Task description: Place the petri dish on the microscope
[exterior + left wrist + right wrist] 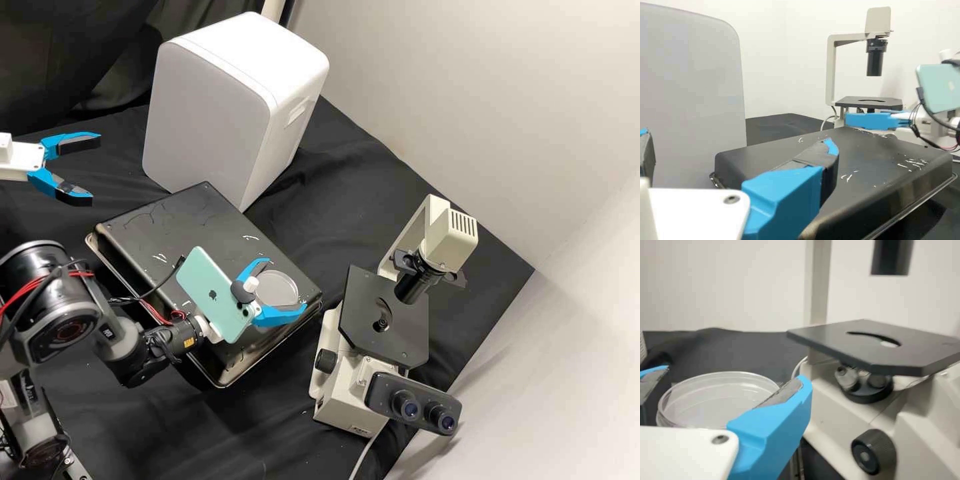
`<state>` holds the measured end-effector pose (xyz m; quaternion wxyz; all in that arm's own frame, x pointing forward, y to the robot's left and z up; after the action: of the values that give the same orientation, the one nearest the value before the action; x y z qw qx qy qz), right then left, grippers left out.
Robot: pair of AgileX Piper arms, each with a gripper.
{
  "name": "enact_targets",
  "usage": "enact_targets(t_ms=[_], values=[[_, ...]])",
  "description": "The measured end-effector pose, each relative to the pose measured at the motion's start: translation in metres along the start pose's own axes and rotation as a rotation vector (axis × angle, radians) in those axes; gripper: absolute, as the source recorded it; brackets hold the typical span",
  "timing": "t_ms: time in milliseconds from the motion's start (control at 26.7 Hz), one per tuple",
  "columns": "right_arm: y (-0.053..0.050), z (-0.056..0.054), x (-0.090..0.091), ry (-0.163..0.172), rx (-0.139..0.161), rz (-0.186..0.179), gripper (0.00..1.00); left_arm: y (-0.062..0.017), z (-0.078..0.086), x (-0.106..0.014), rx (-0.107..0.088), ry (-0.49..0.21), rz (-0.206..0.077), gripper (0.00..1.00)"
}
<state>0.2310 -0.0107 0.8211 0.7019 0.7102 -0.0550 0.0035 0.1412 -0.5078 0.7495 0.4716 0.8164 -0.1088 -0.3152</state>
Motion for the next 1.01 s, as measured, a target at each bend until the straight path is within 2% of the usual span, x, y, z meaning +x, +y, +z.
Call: enact_targets(t_ms=[337, 524, 749, 1011], values=[[0.017, -0.003, -0.008, 0.016, -0.009, 0.071, 0.0, 0.0002, -0.001, 0.0, 0.0, 0.004, 0.001, 1.0], [0.023, -0.001, -0.012, 0.018, 0.012, 0.086, 0.0, 0.0004, -0.002, 0.0, 0.0, 0.011, 0.003, 1.0], [0.032, 0.003, -0.016, 0.003, 0.039, 0.129, 0.0, 0.0004, -0.002, 0.0, 0.0, 0.011, 0.003, 1.0], [0.034, 0.005, -0.015, -0.007, 0.04, 0.133, 0.0, 0.0004, -0.002, 0.0, 0.0, 0.011, 0.003, 1.0]])
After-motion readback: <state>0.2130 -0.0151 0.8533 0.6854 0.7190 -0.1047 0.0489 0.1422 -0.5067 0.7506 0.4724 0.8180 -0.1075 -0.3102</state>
